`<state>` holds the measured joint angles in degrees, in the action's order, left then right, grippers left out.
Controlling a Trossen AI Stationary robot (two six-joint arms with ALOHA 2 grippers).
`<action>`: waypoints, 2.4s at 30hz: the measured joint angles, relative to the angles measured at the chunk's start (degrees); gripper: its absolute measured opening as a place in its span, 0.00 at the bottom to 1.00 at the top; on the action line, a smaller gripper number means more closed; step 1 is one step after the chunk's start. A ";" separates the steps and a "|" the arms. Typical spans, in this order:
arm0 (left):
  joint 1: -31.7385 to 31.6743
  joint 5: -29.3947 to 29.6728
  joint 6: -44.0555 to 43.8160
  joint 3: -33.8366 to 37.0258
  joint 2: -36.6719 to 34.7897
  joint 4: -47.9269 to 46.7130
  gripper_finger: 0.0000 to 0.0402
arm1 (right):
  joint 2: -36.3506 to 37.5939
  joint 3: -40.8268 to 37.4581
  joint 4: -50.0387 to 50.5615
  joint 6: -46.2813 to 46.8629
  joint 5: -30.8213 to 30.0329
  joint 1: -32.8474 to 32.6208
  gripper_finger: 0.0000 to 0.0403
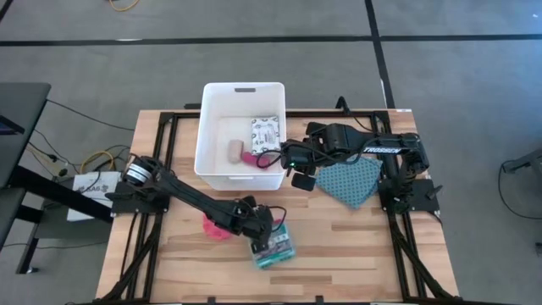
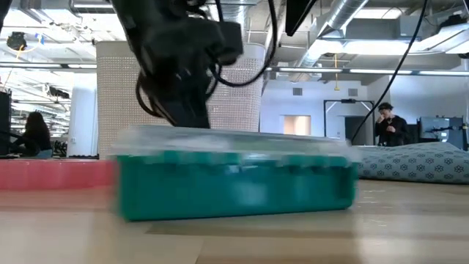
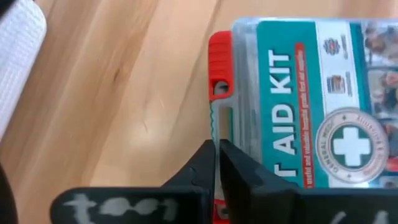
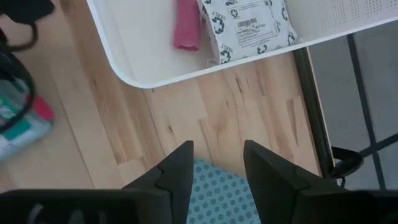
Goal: Pick & place medical supplies in basket/bin
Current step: Put the first aid kit box into the white bin
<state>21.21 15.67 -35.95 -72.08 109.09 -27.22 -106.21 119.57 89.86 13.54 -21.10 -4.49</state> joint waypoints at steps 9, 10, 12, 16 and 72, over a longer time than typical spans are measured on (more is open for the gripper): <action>2.32 3.38 -0.02 -0.06 -3.05 0.34 0.00 | 0.00 0.00 0.03 0.00 0.00 0.00 0.33; 2.51 3.64 -0.02 -0.09 -3.07 0.36 0.00 | 0.00 0.00 0.03 0.00 0.00 0.00 0.33; 2.73 4.18 -0.09 -0.10 -3.07 -0.24 0.00 | 0.00 0.00 0.03 0.00 0.00 0.00 0.33; 2.91 5.54 -0.66 -0.10 -3.08 -0.88 0.00 | 0.00 0.00 0.03 0.01 0.00 0.00 0.33; 9.97 13.37 -7.09 -23.98 -4.01 -46.97 0.16 | 0.07 -2.36 -5.63 2.56 3.20 -18.20 0.49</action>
<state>31.18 29.04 -43.04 -96.07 105.08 -74.19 -106.15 117.21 84.24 16.10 -17.91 -22.70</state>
